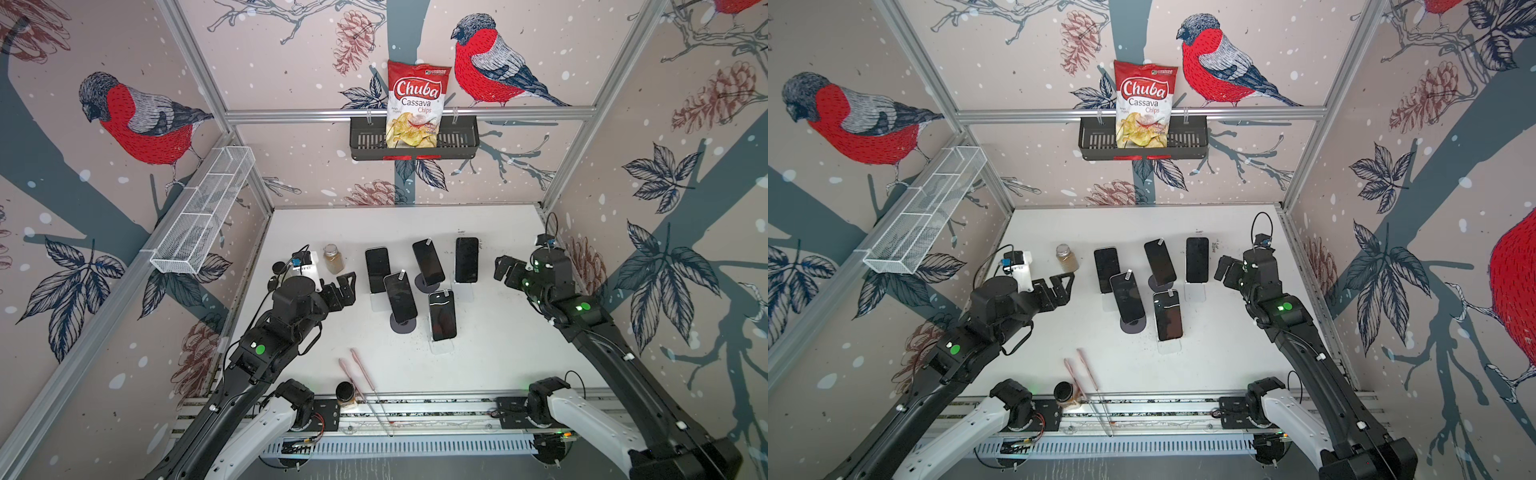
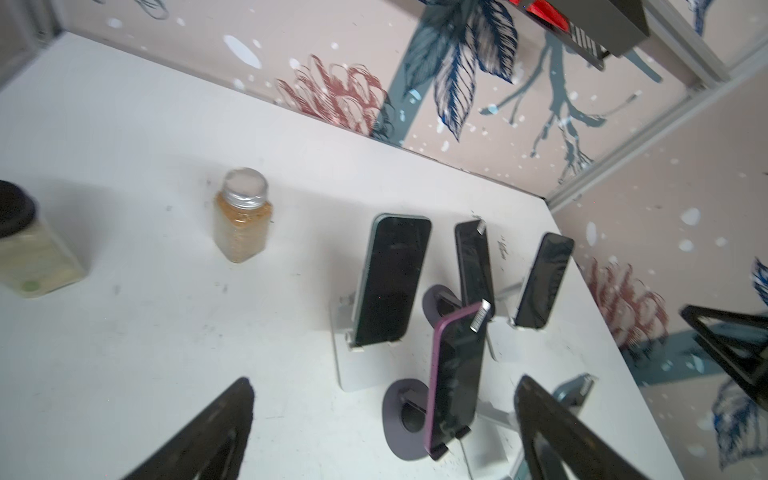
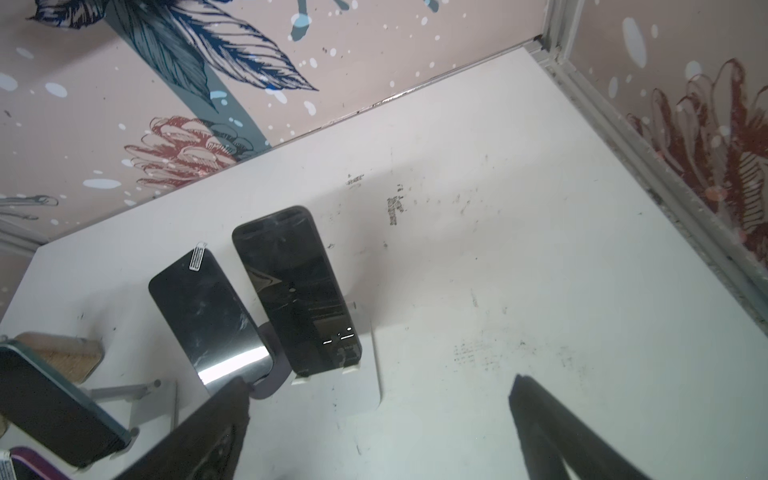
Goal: Remove the phone from the phone stand
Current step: 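Reach the right gripper toward the farthest black phone while the left gripper advances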
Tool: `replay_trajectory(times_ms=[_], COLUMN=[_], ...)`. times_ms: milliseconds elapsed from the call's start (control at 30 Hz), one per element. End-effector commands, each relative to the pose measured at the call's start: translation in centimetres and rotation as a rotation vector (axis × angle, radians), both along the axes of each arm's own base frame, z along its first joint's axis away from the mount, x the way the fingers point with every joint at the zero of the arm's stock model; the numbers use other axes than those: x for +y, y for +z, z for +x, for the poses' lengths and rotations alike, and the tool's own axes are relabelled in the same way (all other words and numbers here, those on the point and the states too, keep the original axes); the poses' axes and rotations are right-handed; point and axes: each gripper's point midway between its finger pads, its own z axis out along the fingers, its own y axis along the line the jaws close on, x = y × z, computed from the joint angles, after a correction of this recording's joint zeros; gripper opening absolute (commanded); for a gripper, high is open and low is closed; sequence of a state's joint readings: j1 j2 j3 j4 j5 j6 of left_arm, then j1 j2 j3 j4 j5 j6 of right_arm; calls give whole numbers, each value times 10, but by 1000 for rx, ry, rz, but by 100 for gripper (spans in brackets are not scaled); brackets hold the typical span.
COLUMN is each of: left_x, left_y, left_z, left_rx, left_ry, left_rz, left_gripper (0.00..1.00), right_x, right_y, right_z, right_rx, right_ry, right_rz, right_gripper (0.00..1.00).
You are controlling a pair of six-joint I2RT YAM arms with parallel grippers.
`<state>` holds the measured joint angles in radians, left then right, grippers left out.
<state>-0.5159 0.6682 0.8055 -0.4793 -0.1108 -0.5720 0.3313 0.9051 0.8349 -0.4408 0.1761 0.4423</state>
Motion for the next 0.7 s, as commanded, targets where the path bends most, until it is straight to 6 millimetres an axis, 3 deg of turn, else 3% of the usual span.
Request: replay_trajectory(times_ms=[0,367,667], left_x=[-22,-58,-77], left_y=[-4,12,9], left_z=[-9,-23,-22], left_rx=[25,-65,-90], left_ry=[-108,-303,-395], left_rz=[-52,-171,-210], left_gripper=[97,97,97], right_x=[9,27,43], right_y=[-11,-32,-38], right_z=[-6,14,40], right_rx=[33,75,95], right_ry=[31,88,116], right_rz=[14,-53,-152], right_gripper=[99,99,99])
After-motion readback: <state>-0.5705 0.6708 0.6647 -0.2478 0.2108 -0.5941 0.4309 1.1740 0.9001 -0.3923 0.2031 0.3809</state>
